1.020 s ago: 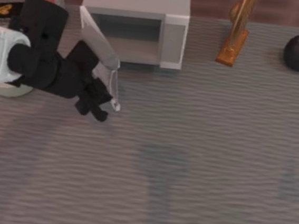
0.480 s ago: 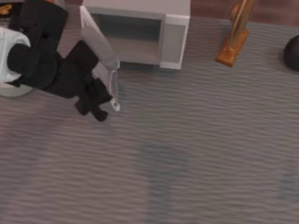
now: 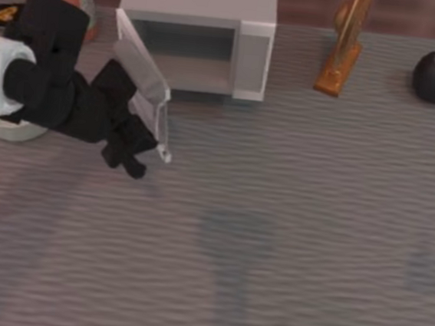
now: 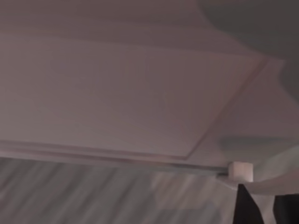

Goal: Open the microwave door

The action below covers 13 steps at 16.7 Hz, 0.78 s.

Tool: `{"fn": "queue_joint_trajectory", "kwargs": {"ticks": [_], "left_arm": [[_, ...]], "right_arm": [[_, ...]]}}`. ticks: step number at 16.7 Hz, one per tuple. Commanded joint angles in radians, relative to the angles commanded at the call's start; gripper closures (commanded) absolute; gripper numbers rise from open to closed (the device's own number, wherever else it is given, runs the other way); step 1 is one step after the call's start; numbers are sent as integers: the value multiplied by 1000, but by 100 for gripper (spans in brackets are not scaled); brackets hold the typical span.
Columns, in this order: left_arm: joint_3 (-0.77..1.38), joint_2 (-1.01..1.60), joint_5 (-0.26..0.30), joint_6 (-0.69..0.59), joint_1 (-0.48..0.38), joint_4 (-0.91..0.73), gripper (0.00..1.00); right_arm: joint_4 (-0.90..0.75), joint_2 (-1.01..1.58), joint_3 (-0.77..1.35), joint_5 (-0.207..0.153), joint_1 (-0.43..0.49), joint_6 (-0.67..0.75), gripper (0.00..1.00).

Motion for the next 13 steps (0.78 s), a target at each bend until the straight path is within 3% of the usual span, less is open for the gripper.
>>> {"fn": "queue_joint_trajectory", "kwargs": {"ticks": [13], "left_arm": [[0,3,12,23,11,-15,100]], "right_arm": [[0,0,0,0,0,0,0]]}}
